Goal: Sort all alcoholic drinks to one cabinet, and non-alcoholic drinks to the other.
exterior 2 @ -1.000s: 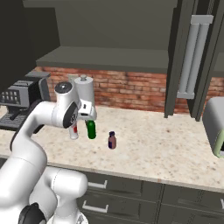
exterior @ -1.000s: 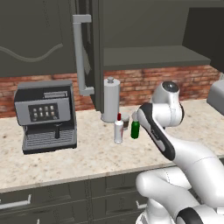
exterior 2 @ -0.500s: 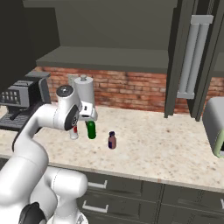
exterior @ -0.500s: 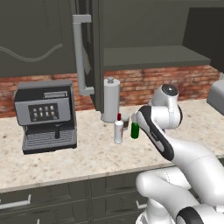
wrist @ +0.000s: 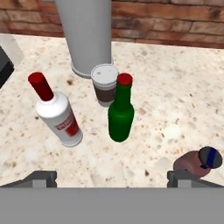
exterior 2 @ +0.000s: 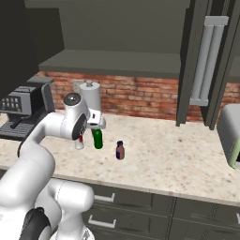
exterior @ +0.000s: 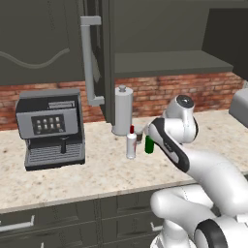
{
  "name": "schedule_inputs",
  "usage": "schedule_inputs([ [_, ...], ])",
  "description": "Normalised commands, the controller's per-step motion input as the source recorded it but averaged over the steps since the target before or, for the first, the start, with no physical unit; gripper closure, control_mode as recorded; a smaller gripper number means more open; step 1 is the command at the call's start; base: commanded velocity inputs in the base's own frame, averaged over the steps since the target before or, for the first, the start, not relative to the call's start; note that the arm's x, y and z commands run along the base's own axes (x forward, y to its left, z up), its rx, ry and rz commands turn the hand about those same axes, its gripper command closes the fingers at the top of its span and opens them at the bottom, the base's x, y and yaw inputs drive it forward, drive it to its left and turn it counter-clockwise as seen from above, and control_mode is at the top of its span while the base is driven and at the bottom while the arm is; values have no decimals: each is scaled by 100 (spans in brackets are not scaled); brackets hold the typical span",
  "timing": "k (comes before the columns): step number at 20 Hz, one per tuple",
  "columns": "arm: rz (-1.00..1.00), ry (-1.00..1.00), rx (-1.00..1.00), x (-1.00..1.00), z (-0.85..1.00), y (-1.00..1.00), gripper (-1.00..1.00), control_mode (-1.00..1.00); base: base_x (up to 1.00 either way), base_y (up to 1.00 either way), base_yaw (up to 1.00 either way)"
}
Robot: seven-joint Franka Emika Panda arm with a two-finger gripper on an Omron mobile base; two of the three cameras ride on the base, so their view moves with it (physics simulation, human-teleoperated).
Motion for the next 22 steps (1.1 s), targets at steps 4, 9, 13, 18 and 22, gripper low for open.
schedule_inputs([
  [4, 1, -1, 0, 23, -9, 0, -100, -100, 0, 0, 0],
  [9, 0, -2, 0, 18, -7, 0, -100, -100, 0, 0, 0],
  [13, 0, -2, 0, 13, -8, 0, -100, -100, 0, 0, 0],
  [18, 0, -4, 0, 7, -11, 0, -100, -100, 0, 0, 0],
  [22, 0, -4, 0, 9, -15, 0, -100, -100, 0, 0, 0],
])
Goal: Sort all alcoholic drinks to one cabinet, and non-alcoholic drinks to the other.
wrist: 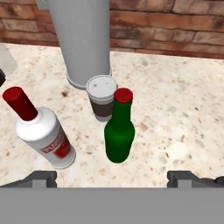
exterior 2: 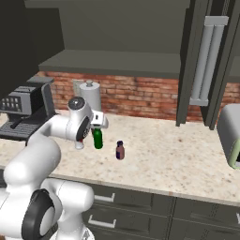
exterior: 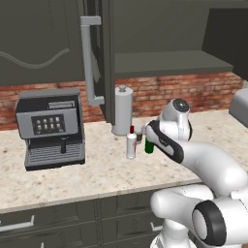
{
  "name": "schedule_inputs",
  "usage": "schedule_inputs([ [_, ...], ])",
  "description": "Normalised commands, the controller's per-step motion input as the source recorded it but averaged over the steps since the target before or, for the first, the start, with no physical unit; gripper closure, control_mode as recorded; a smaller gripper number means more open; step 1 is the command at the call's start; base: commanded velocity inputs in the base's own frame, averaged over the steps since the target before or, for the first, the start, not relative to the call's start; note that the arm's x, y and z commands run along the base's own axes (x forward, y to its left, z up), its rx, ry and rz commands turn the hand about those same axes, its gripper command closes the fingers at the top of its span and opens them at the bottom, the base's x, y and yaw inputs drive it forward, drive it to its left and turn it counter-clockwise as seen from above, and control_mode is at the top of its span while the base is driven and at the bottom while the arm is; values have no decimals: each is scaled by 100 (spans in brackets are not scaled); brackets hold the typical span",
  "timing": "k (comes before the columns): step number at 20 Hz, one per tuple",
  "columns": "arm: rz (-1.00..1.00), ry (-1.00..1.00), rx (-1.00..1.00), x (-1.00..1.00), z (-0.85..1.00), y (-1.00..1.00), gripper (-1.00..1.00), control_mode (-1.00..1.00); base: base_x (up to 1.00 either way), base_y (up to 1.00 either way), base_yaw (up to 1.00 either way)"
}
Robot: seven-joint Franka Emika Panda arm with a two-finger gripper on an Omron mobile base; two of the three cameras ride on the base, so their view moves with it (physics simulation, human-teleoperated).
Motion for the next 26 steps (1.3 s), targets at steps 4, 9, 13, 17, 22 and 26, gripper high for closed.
schedule_inputs([
  [4, 0, -2, 0, 8, -14, 0, -100, -100, 0, 0, 0],
  [9, 0, -2, 0, 9, -10, 0, -100, -100, 0, 0, 0],
  [13, 0, -1, 0, 14, -9, 0, -100, -100, 0, 0, 0],
  [17, 0, 0, 0, 15, -10, 0, -100, -100, 0, 0, 0],
  [22, 0, 0, 0, 17, -7, 0, -100, -100, 0, 0, 0],
  [26, 0, 0, 0, 19, -3, -2, -100, -100, 0, 0, 0],
])
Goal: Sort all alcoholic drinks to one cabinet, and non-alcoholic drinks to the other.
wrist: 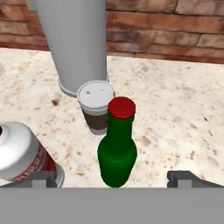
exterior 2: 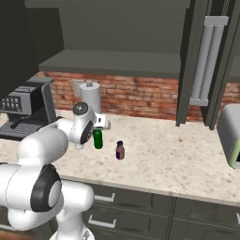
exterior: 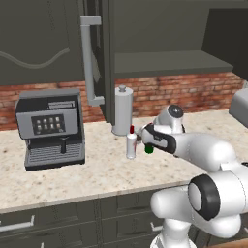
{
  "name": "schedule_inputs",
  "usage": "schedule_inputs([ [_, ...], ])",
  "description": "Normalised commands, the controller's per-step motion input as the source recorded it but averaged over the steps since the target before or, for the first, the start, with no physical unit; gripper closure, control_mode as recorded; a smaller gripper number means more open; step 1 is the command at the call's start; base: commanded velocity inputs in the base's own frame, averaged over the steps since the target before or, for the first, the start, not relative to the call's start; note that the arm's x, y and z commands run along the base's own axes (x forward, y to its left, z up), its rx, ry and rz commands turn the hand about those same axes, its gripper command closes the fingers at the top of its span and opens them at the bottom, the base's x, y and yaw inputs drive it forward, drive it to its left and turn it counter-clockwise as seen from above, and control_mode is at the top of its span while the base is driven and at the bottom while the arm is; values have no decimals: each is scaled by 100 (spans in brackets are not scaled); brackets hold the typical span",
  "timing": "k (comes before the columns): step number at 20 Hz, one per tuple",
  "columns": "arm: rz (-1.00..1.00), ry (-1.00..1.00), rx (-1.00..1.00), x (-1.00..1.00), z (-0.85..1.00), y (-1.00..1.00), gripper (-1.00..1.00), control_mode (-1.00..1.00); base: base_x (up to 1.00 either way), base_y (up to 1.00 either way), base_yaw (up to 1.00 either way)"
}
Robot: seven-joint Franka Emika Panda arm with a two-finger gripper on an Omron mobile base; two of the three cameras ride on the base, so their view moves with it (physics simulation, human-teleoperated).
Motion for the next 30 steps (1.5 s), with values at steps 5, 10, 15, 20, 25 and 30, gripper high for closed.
schedule_inputs([
  [5, 0, 0, 0, 19, -7, -4, -100, -100, 0, 0, 0],
  [10, 0, 0, 0, 13, -14, -3, -100, -100, 0, 0, 0],
  [15, 0, -1, 0, 11, -15, 0, -100, -100, 0, 0, 0],
  [20, 0, 0, 0, 10, -7, 0, -100, -100, 0, 0, 0],
  [25, 0, 0, 0, 10, -6, 0, -100, -100, 0, 0, 0],
  [30, 0, 0, 0, 8, -5, 0, -100, -100, 0, 0, 0],
])
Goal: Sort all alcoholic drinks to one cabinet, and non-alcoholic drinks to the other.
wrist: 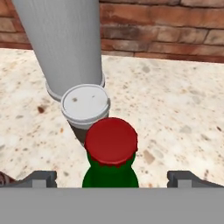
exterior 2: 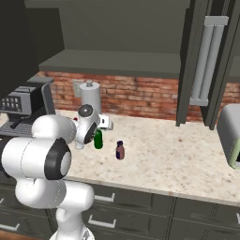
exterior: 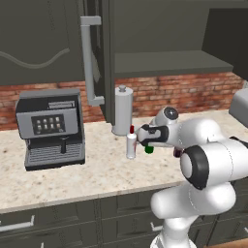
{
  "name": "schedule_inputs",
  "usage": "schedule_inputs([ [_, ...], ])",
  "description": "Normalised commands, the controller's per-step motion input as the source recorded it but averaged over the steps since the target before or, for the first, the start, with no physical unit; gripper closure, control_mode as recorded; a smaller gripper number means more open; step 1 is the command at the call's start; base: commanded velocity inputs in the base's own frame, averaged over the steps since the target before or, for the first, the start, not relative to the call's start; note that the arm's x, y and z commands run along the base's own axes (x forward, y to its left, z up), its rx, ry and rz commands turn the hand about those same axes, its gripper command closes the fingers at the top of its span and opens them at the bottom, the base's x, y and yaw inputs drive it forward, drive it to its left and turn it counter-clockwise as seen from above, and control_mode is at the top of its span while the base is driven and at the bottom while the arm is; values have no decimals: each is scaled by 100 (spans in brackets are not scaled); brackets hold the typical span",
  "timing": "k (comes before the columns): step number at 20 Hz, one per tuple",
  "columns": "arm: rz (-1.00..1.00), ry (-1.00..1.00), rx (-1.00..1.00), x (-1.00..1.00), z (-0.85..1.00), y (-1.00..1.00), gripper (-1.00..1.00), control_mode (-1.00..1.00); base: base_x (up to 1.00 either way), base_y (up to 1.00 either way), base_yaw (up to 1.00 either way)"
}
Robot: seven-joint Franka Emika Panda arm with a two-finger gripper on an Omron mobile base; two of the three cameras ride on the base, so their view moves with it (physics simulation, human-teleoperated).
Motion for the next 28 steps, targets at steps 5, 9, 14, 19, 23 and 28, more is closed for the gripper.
schedule_inputs([
  [5, 0, 0, 0, 9, -6, 0, -100, -100, 0, 0, 0],
  [9, 0, 0, 1, 10, -7, 0, -100, -100, 0, 0, 0],
  [14, 0, 0, 1, 9, -5, 0, -100, -100, 0, 0, 0],
  [19, 0, 0, 0, 9, -6, 0, 100, -100, 0, 0, 0],
  [23, 0, 0, 0, 4, -2, 0, 100, -100, 0, 0, 0],
  [28, 0, 0, 0, -3, 0, 0, 100, -100, 0, 0, 0],
])
